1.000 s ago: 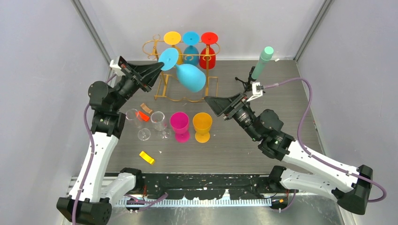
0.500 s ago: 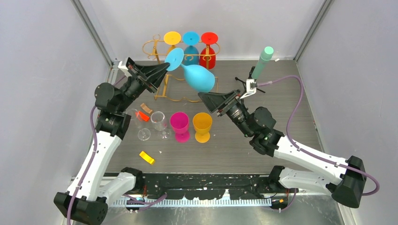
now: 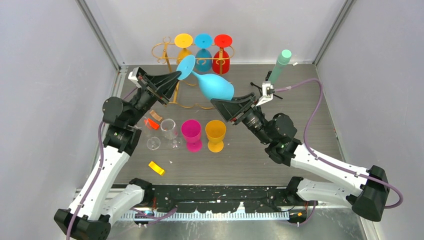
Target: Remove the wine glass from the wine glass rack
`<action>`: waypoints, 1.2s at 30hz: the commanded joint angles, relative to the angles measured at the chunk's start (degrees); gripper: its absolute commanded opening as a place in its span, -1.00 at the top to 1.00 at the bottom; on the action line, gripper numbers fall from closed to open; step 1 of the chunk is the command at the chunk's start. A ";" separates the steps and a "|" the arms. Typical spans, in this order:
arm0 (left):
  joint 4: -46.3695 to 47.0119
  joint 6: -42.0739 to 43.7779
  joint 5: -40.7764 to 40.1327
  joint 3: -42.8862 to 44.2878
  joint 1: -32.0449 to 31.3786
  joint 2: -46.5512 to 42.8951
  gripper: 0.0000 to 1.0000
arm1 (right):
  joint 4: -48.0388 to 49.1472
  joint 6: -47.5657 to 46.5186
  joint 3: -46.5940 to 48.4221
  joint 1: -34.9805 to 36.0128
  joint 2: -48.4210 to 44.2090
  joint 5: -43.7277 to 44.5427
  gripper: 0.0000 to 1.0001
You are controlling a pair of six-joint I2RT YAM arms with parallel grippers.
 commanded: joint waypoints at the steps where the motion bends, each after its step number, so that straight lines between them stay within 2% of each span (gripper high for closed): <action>1: 2.53 0.05 -1.73 -1.20 -0.44 -1.27 1.00 | 3.48 -2.76 2.02 0.25 -2.79 -3.72 0.36; 4: 2.53 0.82 -1.49 -0.27 -0.44 -1.46 0.92 | -1.49 -3.68 3.77 0.30 -3.74 -1.71 0.78; 6: 2.53 1.59 -1.24 0.66 -0.44 -1.37 0.80 | -5.04 -4.89 5.19 0.26 -4.16 0.00 0.95; 8: 2.59 2.46 -0.51 1.60 -0.44 -1.10 0.65 | -6.34 -5.94 5.89 0.25 -4.36 1.04 0.99; 11: 3.84 4.01 -0.61 2.17 -0.44 -1.15 0.28 | -9.45 -7.03 7.58 0.25 -4.56 2.60 0.99; 15: 6.74 9.03 -3.59 1.93 -0.44 -2.87 -0.33 | -14.93 -7.43 9.35 0.25 -5.76 4.58 0.99; 18: 7.94 15.63 -3.77 1.98 -0.44 -3.42 -0.55 | -23.71 -8.54 11.81 0.25 -7.36 7.68 0.99; 19: 7.93 17.92 -3.44 2.07 -0.44 -3.40 -0.59 | -26.28 -8.86 12.86 0.25 -8.01 8.59 0.99; 23: 5.37 28.87 -1.20 2.79 -0.40 -3.39 -0.72 | -47.27 -12.65 20.78 0.25 -8.02 13.19 0.99; 27: -3.88 42.88 4.83 5.58 -0.44 -2.42 -0.76 | -67.04 -13.38 27.38 0.23 -6.07 20.74 0.99; 30: -11.89 52.64 7.91 7.44 -0.44 -2.03 -0.76 | -84.35 -12.84 34.29 -0.13 -0.76 25.50 0.99; 31: -14.79 56.08 8.27 7.98 -0.44 -2.09 -0.77 | -86.74 -12.64 35.31 -0.72 0.25 26.23 0.99; 33: -21.84 62.39 7.96 8.90 -0.44 -2.21 -0.77 | -92.89 -12.24 37.32 -2.46 3.02 23.44 0.99; 36: -29.00 68.88 5.33 9.90 -0.44 -2.35 -0.78 | -96.68 -11.95 40.14 -7.26 7.15 16.54 0.99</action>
